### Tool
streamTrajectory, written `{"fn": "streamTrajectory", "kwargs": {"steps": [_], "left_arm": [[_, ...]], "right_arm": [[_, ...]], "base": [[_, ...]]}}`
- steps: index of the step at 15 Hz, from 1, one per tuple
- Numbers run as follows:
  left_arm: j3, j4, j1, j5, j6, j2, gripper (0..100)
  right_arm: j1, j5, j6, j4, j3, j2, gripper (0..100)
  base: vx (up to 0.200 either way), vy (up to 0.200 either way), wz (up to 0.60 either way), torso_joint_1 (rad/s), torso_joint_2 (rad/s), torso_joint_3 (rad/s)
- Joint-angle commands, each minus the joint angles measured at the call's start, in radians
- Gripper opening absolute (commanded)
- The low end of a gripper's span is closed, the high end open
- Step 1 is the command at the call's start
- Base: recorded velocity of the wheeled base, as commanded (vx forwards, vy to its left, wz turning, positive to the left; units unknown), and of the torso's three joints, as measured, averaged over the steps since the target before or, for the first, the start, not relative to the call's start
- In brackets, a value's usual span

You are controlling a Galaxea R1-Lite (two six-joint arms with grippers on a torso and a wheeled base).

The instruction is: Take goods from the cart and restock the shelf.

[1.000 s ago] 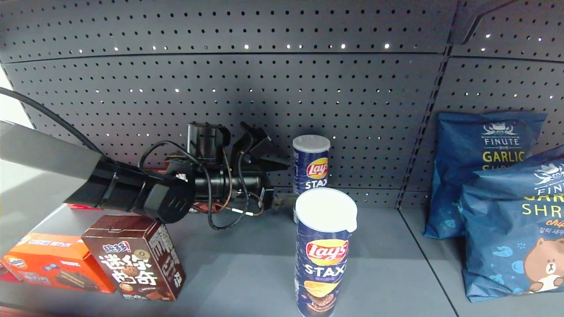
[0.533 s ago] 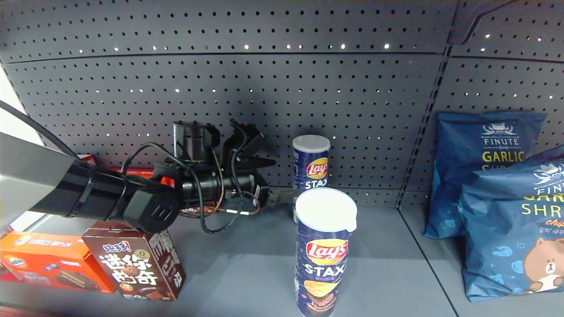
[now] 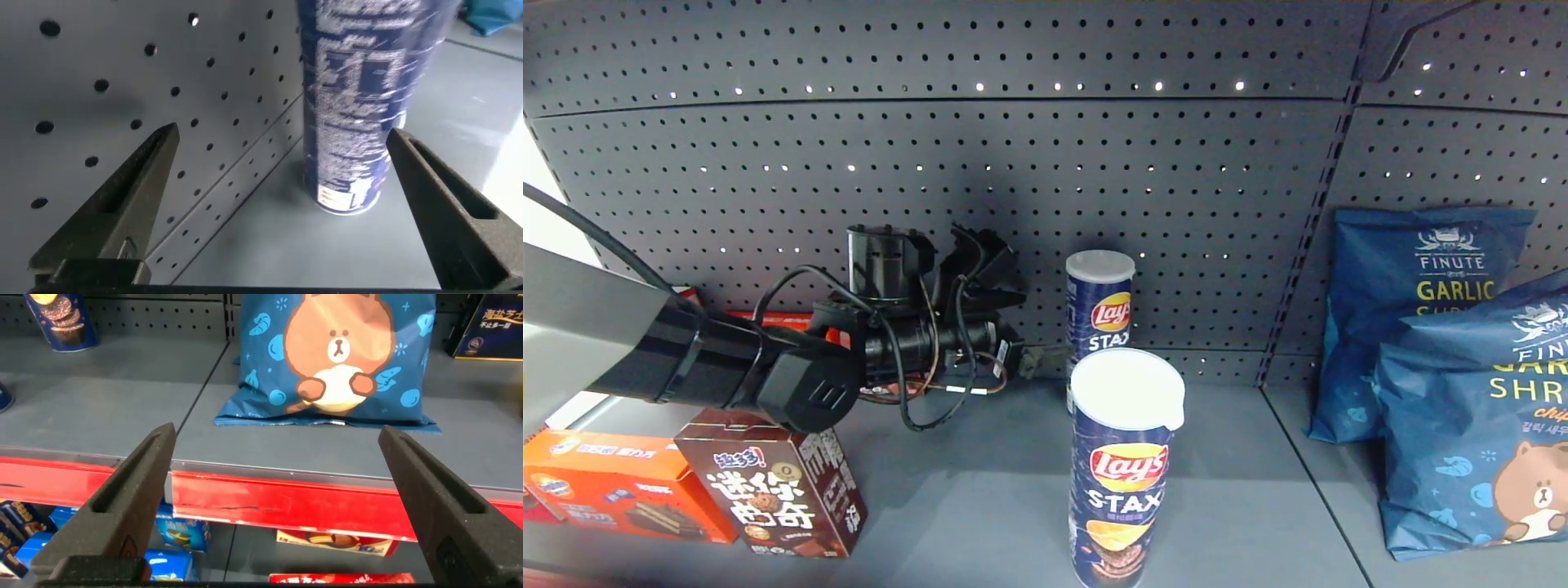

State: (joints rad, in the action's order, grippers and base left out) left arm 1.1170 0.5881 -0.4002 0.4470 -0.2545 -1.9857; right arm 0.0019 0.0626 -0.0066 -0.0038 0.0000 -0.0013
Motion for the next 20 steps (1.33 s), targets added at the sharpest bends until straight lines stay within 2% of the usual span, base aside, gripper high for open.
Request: {"fn": "streamTrajectory", "kwargs": {"steps": [1,12,18,19,20], "left_arm": [[0.001,0.001,0.001,-0.002,0.000,-0.008,100],[0.012,0.002,0.015,-0.042,0.000,-0.025,100],[-0.022,-0.002,0.012,-0.042,-0.003,0.119,100],[-0.037,-0.024,0.011,-0.044,-0.003,0.151,100],[-0.048,-0.094,0.009,-0.071,-0.005,0.212,100]], "right_arm": [[0.001,0.000,0.000,0.001,0.000,0.001,100],[0.000,0.000,-0.001,-0.001,0.000,0.001,100],[0.000,0.000,0.000,-0.001,0.000,0.001,100],[0.001,0.000,0.000,-0.001,0.000,0.001,100],[0.001,0.000,0.000,-0.001,0.000,0.001,100]], "base": [[0.000,0.000,0.00,0.000,0.00,0.000],[0.000,0.000,0.00,0.000,0.00,0.000],[0.000,0.000,0.00,0.000,0.00,0.000],[0.000,0.000,0.00,0.000,0.00,0.000],[0.000,0.000,0.00,0.000,0.00,0.000]]}}
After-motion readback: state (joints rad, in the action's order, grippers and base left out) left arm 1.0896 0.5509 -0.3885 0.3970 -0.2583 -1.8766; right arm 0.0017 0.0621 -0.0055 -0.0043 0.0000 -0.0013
